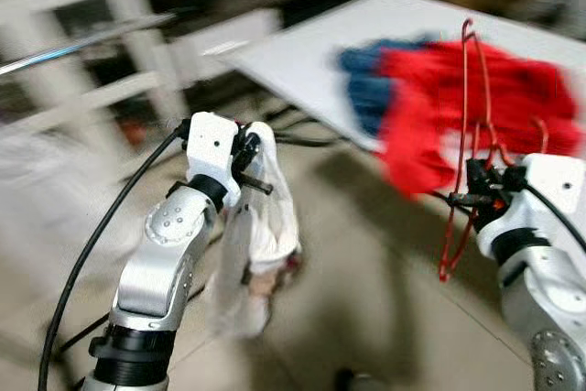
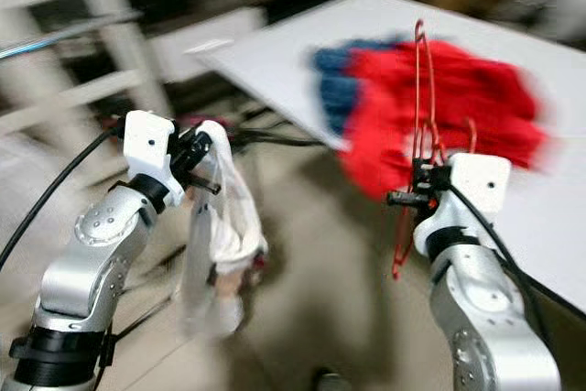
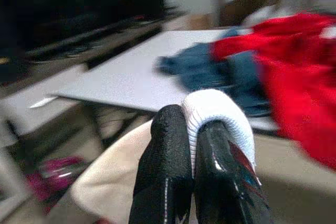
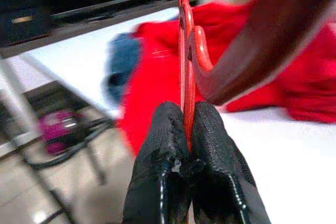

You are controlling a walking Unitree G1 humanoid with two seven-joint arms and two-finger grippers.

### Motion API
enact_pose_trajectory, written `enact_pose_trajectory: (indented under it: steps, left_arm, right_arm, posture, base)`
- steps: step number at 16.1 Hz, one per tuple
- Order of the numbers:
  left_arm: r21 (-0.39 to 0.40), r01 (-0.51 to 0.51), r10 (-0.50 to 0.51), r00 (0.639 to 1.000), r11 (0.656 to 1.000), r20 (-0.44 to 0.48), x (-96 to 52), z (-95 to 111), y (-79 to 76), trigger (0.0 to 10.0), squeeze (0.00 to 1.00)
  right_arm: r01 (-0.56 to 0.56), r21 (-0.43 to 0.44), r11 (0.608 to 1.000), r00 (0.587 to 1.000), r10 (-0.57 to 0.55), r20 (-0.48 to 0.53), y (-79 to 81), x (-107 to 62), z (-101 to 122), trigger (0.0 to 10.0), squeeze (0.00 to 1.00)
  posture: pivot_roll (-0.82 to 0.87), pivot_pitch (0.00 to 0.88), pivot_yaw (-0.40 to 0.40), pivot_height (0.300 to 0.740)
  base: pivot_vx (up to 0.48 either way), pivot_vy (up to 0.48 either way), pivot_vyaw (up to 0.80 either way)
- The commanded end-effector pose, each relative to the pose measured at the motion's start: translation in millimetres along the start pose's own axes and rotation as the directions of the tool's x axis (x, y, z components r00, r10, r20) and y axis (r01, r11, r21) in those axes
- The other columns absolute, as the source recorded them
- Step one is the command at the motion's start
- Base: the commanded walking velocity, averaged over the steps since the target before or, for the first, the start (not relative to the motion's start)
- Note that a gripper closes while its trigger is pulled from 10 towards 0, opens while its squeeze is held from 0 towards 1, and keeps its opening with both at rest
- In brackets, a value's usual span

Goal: Hang hanger

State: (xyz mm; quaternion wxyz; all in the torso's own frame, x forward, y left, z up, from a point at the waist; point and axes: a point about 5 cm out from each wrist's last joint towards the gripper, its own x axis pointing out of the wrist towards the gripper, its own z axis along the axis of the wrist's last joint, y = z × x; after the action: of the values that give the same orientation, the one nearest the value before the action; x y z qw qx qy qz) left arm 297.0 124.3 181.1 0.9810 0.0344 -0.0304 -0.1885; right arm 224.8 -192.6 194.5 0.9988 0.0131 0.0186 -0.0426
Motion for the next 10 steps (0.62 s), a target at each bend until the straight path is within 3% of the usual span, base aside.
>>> enact_pose_trajectory:
  steps: [1,3,7,10]
  left_arm:
    - [-0.014,-0.022,0.023,1.0,1.0,0.009,-3.0,3,3.3,10.0,0.0]
    - [-0.039,-0.015,0.014,1.0,0.999,-0.009,-6.0,0,3.0,10.0,0.0]
    - [0.036,-0.027,0.026,0.999,0.999,0.043,-5.7,5,3.9,10.0,0.0]
    - [-0.008,-0.058,0.058,0.997,0.998,0.041,-5.4,4,7.1,10.0,0.0]
  right_arm:
    - [-0.012,0.002,1.0,1.0,0.012,0.006,2.6,-1.0,3,10.0,0.0]
    - [0.011,0.009,1.0,1.0,-0.011,0.023,2.0,-5.7,6,10.0,0.0]
    - [0.035,0.02,0.999,0.999,-0.035,0.002,0.9,-10.2,5,10.0,0.0]
    - [0.032,-0.035,0.999,0.997,-0.035,-0.071,1.8,-10.9,-8,10.0,0.0]
  posture:
    - [0.01,0.011,0.104,0.74]
    - [0.0,0.0,0.113,0.74]
    - [-0.01,0.0,0.107,0.74]
    - [-0.01,0.0,0.093,0.74]
  base:
    - [0.0,0.0,-0.8]
    - [0.0,0.0,-0.8]
    - [0.0,0.0,-0.8]
    - [0.099,0.0,-0.42]
